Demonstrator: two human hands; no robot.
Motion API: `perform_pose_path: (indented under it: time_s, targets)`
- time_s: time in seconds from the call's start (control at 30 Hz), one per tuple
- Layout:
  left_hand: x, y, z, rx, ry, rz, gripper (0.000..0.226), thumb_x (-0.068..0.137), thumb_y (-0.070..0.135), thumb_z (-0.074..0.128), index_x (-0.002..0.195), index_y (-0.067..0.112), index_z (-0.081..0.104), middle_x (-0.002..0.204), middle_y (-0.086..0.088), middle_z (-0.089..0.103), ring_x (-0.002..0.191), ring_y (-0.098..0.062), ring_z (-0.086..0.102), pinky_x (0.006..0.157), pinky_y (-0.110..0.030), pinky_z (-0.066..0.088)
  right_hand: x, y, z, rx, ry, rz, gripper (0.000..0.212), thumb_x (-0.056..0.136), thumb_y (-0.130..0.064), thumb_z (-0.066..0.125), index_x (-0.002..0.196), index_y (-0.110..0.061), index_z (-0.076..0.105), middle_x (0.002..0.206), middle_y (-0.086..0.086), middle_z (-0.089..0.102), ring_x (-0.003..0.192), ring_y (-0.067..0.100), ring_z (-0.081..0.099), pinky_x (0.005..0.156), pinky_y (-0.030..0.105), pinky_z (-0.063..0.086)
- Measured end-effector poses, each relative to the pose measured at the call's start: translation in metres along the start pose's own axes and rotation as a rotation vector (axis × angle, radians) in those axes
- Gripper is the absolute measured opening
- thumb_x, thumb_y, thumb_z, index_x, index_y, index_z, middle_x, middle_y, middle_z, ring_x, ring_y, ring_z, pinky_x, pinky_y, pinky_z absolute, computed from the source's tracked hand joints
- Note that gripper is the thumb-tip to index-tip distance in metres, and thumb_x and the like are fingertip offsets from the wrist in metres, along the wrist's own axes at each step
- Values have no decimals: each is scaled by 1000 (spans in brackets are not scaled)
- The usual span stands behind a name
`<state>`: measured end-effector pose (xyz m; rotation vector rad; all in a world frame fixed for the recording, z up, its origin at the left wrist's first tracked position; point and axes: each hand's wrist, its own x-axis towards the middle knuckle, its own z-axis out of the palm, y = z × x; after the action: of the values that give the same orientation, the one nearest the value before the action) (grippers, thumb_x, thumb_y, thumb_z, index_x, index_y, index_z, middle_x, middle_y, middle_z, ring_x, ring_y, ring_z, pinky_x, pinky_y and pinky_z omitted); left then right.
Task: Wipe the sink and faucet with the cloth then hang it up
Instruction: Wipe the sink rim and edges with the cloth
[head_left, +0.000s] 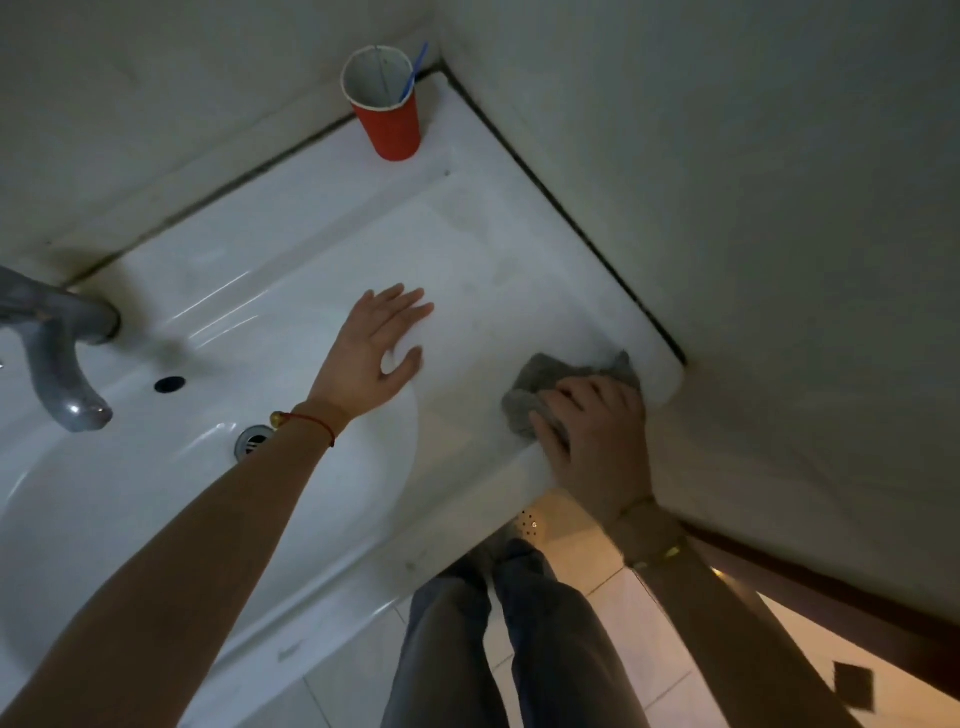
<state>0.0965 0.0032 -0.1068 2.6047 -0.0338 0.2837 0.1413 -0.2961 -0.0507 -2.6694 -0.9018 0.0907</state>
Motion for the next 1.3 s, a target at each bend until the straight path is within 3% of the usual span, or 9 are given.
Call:
perform_pose_path:
  time_s: [0.2,0.33,0.47,0.63,0.8,0.97,1.1,1.2,1.3]
  targets:
    - [-1,-4,0,-16,3,23,47,96,25,60,141,13,53,150,-6,48,145,-23,35,123,-48,20,-25,-49,18,68,-96,-296,38,94,-47,43,102,-23,71,101,-2,69,96,21,59,98,37,35]
    - [-4,-10,0,-18,-9,48,47,98,29,57,142,13,52,151,-5,48,145,-24,35,123,-49,20,-15,-27,7,21,17,-87,36,97,-43,44,98,-17,68,100,2,68,97,26,59,95,38,35]
    - [-6,-12,-8,12,-92,89,50,101,36,48,145,12,48,154,-10,44,147,-28,33,122,-51,20,-21,-55,15,-2,100,115,35,96,-41,45,89,-16,69,92,3,67,94,27,57,95,37,34]
    - [-69,-18,-38,-41,-129,253,50,101,36,51,144,11,49,153,-9,44,146,-26,35,123,-46,22,-66,-129,41,77,38,-67,29,95,-42,51,96,-22,72,98,-3,69,102,22,56,100,36,33]
    - [-182,-21,-48,-204,-325,175,50,102,41,45,145,16,48,152,-2,45,145,-17,36,120,-45,29,-71,-127,40,-8,10,-153,34,97,-42,48,103,-19,72,106,1,69,106,24,57,98,38,36]
    - [-241,3,-52,-373,-486,21,56,101,44,41,150,17,40,155,1,41,144,-9,32,123,-33,23,-70,-149,47,-29,194,144,29,95,-38,53,91,-16,71,96,4,67,101,30,56,92,38,37]
    - [-245,14,-56,-403,-447,-56,47,101,27,52,145,12,44,149,-8,47,130,0,32,114,-18,21,-106,-198,65,27,89,-63,26,94,-37,56,101,-18,72,105,0,67,109,26,55,99,41,36]
    - [-247,11,-54,-411,-448,-121,47,101,35,50,147,28,40,151,9,42,134,8,27,111,-5,15,-99,-175,56,1,4,-191,33,98,-41,48,105,-19,72,109,3,67,109,27,55,99,42,39]
    - [-250,7,-51,-441,-442,-126,46,102,38,47,146,34,36,145,18,39,132,14,26,108,3,10,-71,-144,43,-38,114,60,38,99,-42,44,97,-15,71,103,7,68,104,32,57,91,43,41]
